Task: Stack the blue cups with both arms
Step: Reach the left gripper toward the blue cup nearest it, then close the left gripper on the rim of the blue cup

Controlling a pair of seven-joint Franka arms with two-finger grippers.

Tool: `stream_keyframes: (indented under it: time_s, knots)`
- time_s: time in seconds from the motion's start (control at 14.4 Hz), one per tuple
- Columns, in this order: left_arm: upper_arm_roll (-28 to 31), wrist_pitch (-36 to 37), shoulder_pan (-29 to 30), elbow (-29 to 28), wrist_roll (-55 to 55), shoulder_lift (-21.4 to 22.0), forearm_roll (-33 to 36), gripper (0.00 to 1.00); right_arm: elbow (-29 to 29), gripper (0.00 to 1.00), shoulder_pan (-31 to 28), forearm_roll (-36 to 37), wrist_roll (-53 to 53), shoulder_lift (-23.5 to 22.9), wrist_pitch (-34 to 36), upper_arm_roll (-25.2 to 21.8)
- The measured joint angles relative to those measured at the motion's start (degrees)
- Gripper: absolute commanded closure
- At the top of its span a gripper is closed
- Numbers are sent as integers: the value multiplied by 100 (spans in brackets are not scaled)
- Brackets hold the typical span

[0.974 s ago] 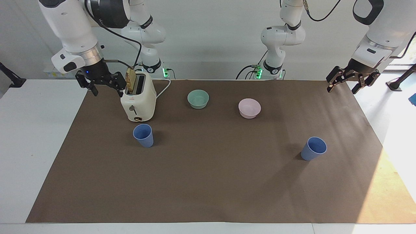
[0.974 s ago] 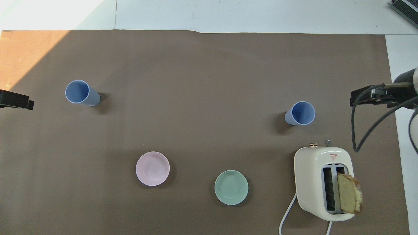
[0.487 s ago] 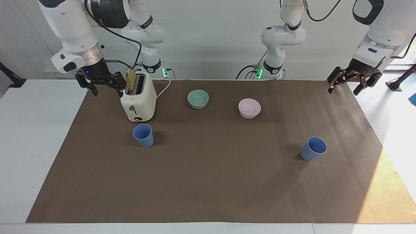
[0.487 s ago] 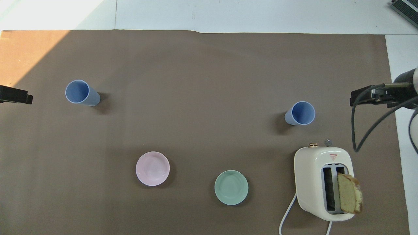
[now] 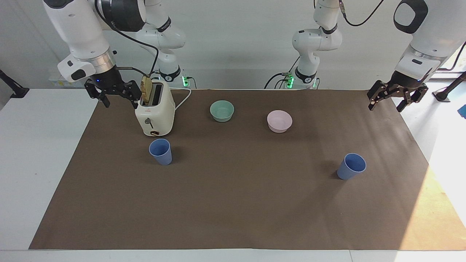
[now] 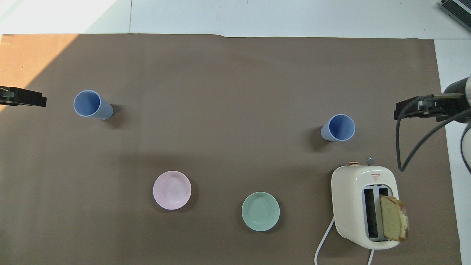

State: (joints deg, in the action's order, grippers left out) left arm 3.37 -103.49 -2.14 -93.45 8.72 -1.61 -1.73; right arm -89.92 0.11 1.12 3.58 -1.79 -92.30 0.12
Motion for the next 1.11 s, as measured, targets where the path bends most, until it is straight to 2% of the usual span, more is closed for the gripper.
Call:
stream_keyframes:
  time_s: [0.49,0.83,1.11]
  knots:
    - [29,-552,40,-271,161,-292,-70,0,0,0,0,0,0,0,0,0]
    - [47,-1370,103,-825,313,-528,-325,0,0,0,0,0,0,0,0,0]
    - [45,-1815,108,-988,344,-885,-439,0,0,0,0,0,0,0,0,0]
